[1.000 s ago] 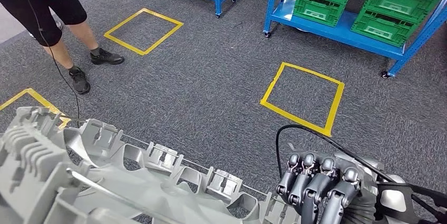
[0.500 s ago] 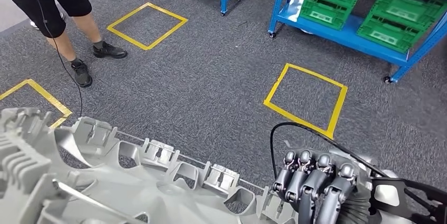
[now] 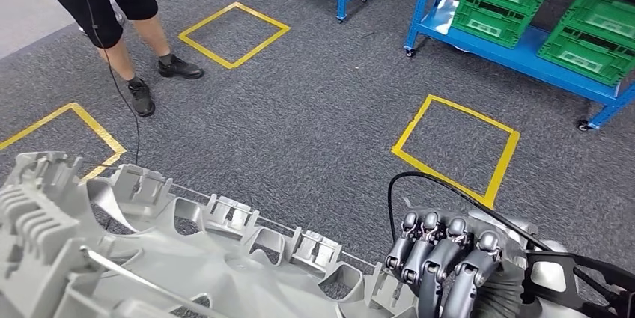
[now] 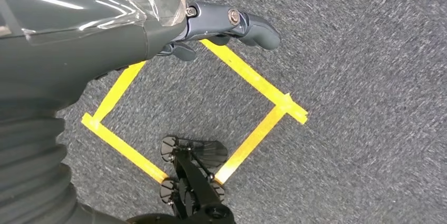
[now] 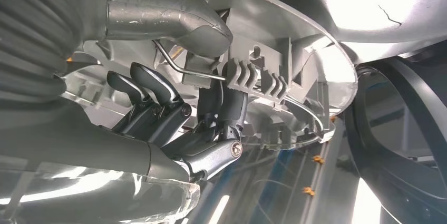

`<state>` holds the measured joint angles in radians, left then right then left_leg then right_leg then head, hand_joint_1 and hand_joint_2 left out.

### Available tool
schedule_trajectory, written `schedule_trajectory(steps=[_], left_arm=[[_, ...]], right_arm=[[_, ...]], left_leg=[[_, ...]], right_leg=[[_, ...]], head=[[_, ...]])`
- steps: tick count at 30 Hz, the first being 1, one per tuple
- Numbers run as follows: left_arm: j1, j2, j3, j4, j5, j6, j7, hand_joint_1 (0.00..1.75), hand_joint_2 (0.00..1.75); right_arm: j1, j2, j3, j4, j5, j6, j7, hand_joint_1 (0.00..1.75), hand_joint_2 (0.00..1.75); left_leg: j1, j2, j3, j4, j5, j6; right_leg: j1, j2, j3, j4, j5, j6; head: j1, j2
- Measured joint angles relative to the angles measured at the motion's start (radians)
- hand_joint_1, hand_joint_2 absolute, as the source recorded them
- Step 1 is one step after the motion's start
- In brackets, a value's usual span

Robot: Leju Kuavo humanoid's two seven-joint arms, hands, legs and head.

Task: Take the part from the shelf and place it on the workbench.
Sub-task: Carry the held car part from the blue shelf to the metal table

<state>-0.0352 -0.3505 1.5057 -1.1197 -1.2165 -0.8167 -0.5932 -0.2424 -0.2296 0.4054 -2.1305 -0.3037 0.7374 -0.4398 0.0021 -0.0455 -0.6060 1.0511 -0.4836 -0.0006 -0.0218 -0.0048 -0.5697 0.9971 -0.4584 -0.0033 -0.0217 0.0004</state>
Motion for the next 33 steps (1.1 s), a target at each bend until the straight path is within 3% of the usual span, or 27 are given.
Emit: schedule_trajectory(steps=[3,4,5,6,7,9,11,13,15,17,19,20,21,23,24,26,28,30,32,33], left_arm=[[0.000,0.003,0.000,0.000,0.000,0.000,0.000,0.00,1.75],[0.001,0.003,0.000,0.001,0.000,-0.001,0.000,0.00,1.75],[0.001,0.003,0.000,0.001,0.000,-0.002,0.000,0.00,1.75],[0.001,0.003,0.000,0.001,0.000,-0.005,0.000,0.00,1.75],[0.001,0.003,0.000,0.000,0.000,-0.008,0.000,0.00,1.75],[-0.001,0.004,0.000,-0.001,0.001,-0.013,0.000,0.00,1.75],[-0.002,0.005,0.000,-0.001,0.002,-0.016,-0.001,0.00,1.75],[0.000,0.005,0.000,-0.001,0.003,-0.018,-0.001,0.00,1.75],[0.001,0.005,0.001,-0.002,0.003,-0.022,-0.001,0.00,1.75],[-0.001,0.005,0.000,-0.002,0.003,-0.028,-0.001,0.00,1.75],[-0.002,0.005,0.000,-0.002,0.002,-0.031,-0.002,0.00,1.75],[-0.001,0.005,0.000,-0.002,0.001,-0.031,-0.002,0.00,1.75],[-0.001,0.005,0.000,-0.002,0.001,-0.031,-0.002,0.00,1.75],[-0.001,0.005,0.000,-0.002,-0.002,-0.025,-0.002,0.00,1.75],[0.000,0.005,0.000,-0.002,-0.005,-0.021,-0.002,0.00,1.75],[0.002,0.006,0.000,-0.002,-0.010,-0.012,0.001,0.00,1.75],[0.007,0.006,0.001,-0.004,-0.012,-0.009,0.006,0.00,1.75],[0.010,0.005,0.001,-0.012,-0.012,-0.009,0.012,0.00,1.75],[0.008,0.006,0.001,-0.021,-0.012,-0.009,0.014,0.00,1.75],[0.007,0.007,0.001,-0.023,-0.012,-0.009,0.015,0.00,1.75]], right_arm=[[-0.001,0.002,0.001,0.000,0.000,0.000,0.000,1.73,1.75],[-0.001,0.002,0.001,0.001,0.000,0.000,0.000,1.73,1.75],[-0.001,0.002,0.002,0.001,0.000,0.000,0.000,1.73,1.75],[-0.002,0.002,0.002,0.001,0.000,0.000,0.000,1.73,1.75],[-0.002,0.002,0.003,0.001,0.001,0.001,0.000,1.73,1.75],[-0.005,0.002,0.004,0.001,0.001,0.001,0.000,1.73,1.75],[-0.007,0.002,0.005,0.001,0.000,0.001,0.000,1.73,1.75],[-0.009,0.001,0.006,0.002,0.000,0.000,-0.002,1.73,1.75],[-0.010,0.001,0.007,0.002,-0.001,0.000,-0.004,1.73,1.75],[-0.008,0.000,0.008,0.003,-0.001,0.000,-0.005,1.73,1.75],[-0.006,-0.001,0.008,0.004,-0.001,0.000,-0.005,1.73,1.75],[-0.005,-0.001,0.009,0.004,-0.001,0.000,-0.004,1.73,1.75],[-0.005,-0.001,0.010,0.004,-0.001,0.001,-0.004,1.73,1.75],[-0.005,-0.002,0.011,0.004,0.001,0.000,-0.004,1.73,1.75],[-0.005,-0.002,0.011,0.004,0.001,0.000,-0.004,1.73,1.75],[-0.006,-0.002,0.013,0.004,0.002,-0.001,-0.003,1.73,1.75],[-0.006,-0.002,0.015,0.004,0.002,-0.001,-0.002,1.73,1.75],[-0.007,-0.001,0.016,0.004,0.001,-0.002,0.001,1.73,1.75],[-0.007,0.000,0.016,0.004,0.000,-0.002,0.003,1.73,1.75],[-0.006,0.001,0.016,0.004,0.000,-0.002,0.003,1.73,1.75]], left_leg=[[0.007,0.033,-0.099,0.198,-0.089,-0.015],[0.008,0.036,-0.124,0.243,-0.100,-0.017],[0.010,0.039,-0.131,0.250,-0.092,-0.018],[0.010,0.044,-0.114,0.211,-0.065,-0.017],[0.009,0.058,-0.078,0.140,-0.028,-0.014],[0.003,0.099,-0.007,-0.002,0.023,-0.005],[-0.005,0.113,0.013,-0.048,0.031,0.004],[-0.004,0.088,0.013,-0.053,0.036,0.015],[0.001,0.064,0.022,-0.063,0.045,0.028],[0.003,0.039,0.027,-0.066,0.051,0.034],[0.001,0.010,0.026,-0.066,0.051,0.035],[0.000,-0.005,0.026,-0.066,0.051,0.035],[0.000,-0.022,0.027,-0.065,0.051,0.035],[0.001,-0.053,0.028,-0.062,0.049,0.031],[0.000,-0.067,0.027,-0.059,0.047,0.028],[-0.001,-0.086,0.019,-0.054,0.044,0.019],[0.001,-0.099,0.013,-0.052,0.044,0.011],[0.001,-0.065,-0.002,-0.022,0.024,0.001],[0.001,0.003,-0.054,0.087,-0.032,-0.009],[0.003,0.025,-0.091,0.160,-0.064,-0.012]], right_leg=[[0.001,-0.024,0.004,0.000,-0.004,-0.008],[0.001,-0.033,0.004,0.000,-0.005,-0.009],[0.002,-0.042,0.005,0.000,-0.006,-0.009],[0.002,-0.051,0.007,0.000,-0.007,-0.009],[0.002,-0.060,0.010,0.000,-0.009,-0.008],[0.007,-0.077,0.016,0.000,-0.015,-0.001],[0.014,-0.092,0.019,-0.001,-0.020,0.008],[0.013,-0.105,0.020,-0.002,-0.023,0.018],[0.010,-0.073,0.006,0.032,-0.045,0.021],[0.007,-0.020,-0.050,0.150,-0.097,0.014],[0.007,-0.003,-0.118,0.280,-0.137,0.012],[0.007,-0.001,-0.134,0.301,-0.136,0.016],[0.006,0.001,-0.126,0.276,-0.117,0.023],[0.003,0.024,-0.068,0.135,-0.052,0.037],[0.002,0.040,-0.038,0.068,-0.024,0.037],[0.003,0.059,-0.013,0.013,-0.001,0.024],[0.005,0.042,-0.011,0.013,0.001,0.009],[0.004,0.023,-0.006,0.010,0.000,-0.005],[0.007,0.001,-0.001,0.009,-0.005,-0.016],[0.010,-0.011,0.000,0.009,-0.007,-0.020]], head=[[-0.004,0.000],[-0.004,0.000],[-0.005,0.000],[-0.005,0.000],[-0.005,0.000],[-0.004,0.000],[-0.003,0.000],[-0.002,0.000],[0.000,0.000],[0.006,0.000],[0.009,0.000],[0.009,0.000],[0.009,0.000],[0.010,0.000],[0.010,0.000],[0.010,0.000],[0.009,0.000],[0.006,0.000],[-0.001,0.000],[-0.003,0.000]])
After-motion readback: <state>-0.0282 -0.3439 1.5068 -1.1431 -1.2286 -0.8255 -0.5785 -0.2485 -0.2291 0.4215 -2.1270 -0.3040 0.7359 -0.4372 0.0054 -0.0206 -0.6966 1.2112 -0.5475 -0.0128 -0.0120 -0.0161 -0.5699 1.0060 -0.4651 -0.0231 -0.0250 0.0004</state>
